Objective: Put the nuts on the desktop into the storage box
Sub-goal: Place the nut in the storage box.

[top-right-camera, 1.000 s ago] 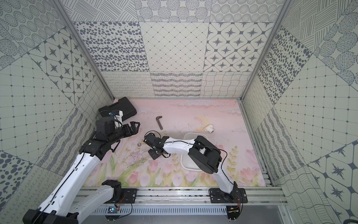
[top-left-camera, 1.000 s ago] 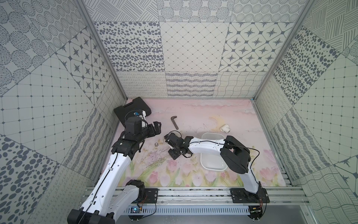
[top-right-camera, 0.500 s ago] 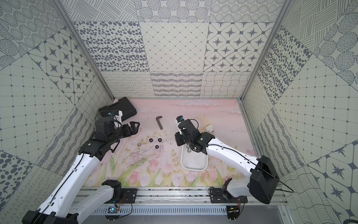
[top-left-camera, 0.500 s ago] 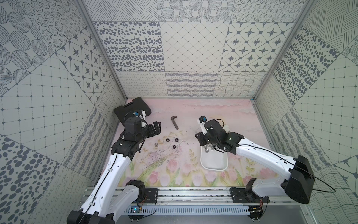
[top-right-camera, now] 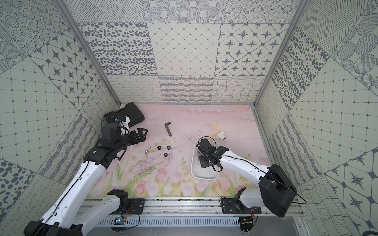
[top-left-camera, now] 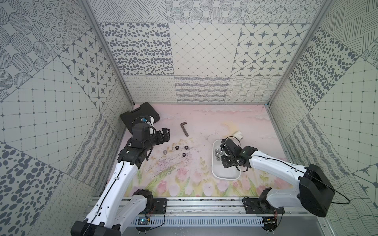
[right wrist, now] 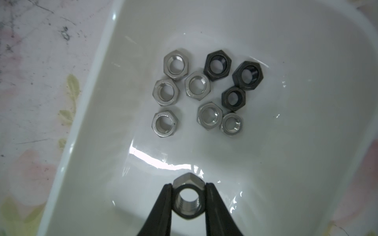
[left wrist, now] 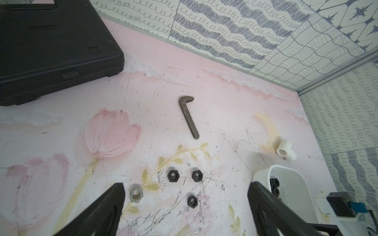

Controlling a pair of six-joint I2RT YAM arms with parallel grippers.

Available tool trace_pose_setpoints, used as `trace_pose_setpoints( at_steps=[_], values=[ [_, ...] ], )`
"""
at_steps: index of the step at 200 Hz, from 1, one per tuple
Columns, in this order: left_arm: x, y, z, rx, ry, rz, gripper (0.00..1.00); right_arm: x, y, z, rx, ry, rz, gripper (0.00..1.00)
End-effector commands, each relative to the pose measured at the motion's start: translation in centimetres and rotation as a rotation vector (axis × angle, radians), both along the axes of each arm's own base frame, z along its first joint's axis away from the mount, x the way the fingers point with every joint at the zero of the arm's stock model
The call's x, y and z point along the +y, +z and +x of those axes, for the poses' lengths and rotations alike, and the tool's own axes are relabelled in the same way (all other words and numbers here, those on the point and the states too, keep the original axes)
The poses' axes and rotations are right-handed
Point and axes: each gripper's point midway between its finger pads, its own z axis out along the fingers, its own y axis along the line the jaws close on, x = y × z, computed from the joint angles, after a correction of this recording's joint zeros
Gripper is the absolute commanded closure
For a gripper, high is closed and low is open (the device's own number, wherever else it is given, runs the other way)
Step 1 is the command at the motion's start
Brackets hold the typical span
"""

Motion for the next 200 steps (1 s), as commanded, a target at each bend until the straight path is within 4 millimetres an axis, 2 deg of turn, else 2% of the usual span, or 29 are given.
trace_pose_setpoints(
  at_steps=[1,81,134,170,200],
  values=[
    [0.2,0.0,0.1,-0.009,0.008,0.009,0.01,0.3,-0.3,1.3,-0.021,-0.03,-0.004,0.79],
    [0.1,-0.1,0.2,-0.007,0.004,0.008,0.01,1.3,-2.1,3.8,-0.007,-0.043,-0.022,0.77],
    [0.0,-0.2,0.4,-0.004,0.002,0.009,0.01,1.7,-2.1,5.0,-0.036,-0.051,-0.021,0.65],
    [0.1,0.0,0.3,-0.008,0.002,0.01,0.01,2.5,-0.7,5.4,-0.067,-0.036,0.027,0.6],
    [0.0,0.0,0.3,-0.01,0.0,0.009,0.01,3.8,3.0,5.6,-0.144,-0.008,0.1,0.59]
  ],
)
